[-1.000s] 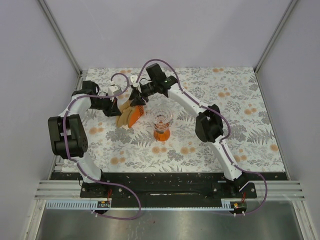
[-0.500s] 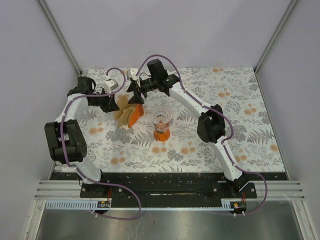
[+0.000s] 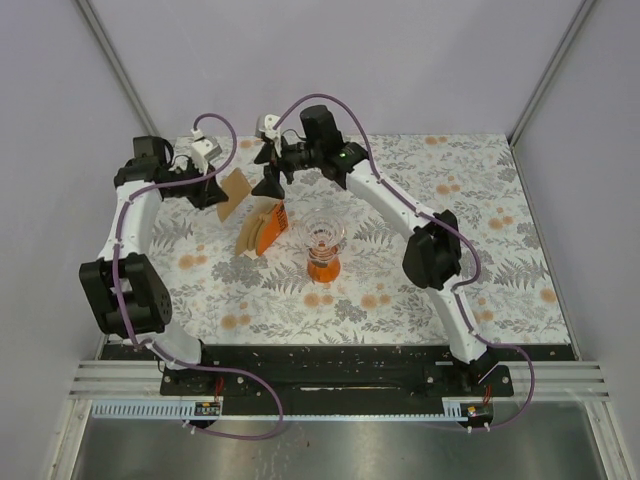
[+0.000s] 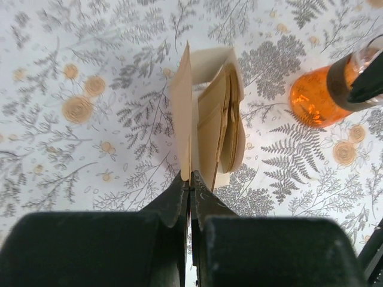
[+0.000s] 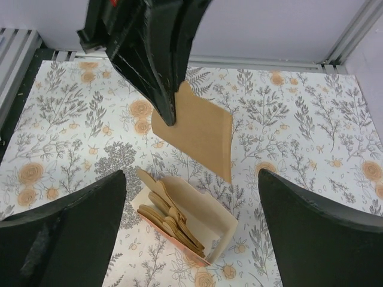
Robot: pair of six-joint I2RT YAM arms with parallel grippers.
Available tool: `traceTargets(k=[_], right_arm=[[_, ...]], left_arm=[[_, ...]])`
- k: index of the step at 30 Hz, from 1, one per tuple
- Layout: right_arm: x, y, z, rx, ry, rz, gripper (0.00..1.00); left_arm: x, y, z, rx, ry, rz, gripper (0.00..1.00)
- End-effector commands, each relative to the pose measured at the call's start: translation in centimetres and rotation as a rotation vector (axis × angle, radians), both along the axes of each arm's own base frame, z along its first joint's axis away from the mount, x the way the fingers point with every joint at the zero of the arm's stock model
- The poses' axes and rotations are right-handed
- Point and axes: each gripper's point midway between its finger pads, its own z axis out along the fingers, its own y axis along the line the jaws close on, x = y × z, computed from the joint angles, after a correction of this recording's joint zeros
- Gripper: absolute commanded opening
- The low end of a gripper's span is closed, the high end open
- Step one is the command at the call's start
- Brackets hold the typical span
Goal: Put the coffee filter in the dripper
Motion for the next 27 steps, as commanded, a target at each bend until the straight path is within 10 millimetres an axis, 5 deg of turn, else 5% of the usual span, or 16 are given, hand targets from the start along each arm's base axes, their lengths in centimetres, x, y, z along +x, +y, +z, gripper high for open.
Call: traceTargets(k=[1, 8, 12, 19, 23, 27], right_arm=[[-0.5, -1.2, 8.0, 0.107, -0.032, -0.081, 0.99], [-1.6, -2.9, 11.5, 0.135, 0.001, -0.158, 0.99], [-3.5, -4.3, 13.0, 0.142, 0.001, -0.150, 0.99], [-8.9, -5.8, 13.4, 0.151, 0.021, 0.000, 0.97], [-12.1, -5.2, 11.8, 0.130, 0.063, 0.123, 0.97], [-14.2, -4.8, 11.3, 0.111, 0.093, 0.191, 0.80]], left_arm=[[-1.1, -1.2, 7.0, -0.066, -0.128, -0.036, 0.00], [-4.6, -3.4, 12.9, -0.142, -0.212, -0.117, 0.00], [-7.0, -4.6, 13.8, -0.143, -0.227, -0.176, 0.00], [-11.9, -7.2, 14.7, -0.137, -0.236, -0.315, 0.00], [-13.6, -8.5, 15.4, -0.139, -0.249, -0.374, 0.00], [-14.5, -9.3, 16.2, -0.149, -0.261, -0.407, 0.00]])
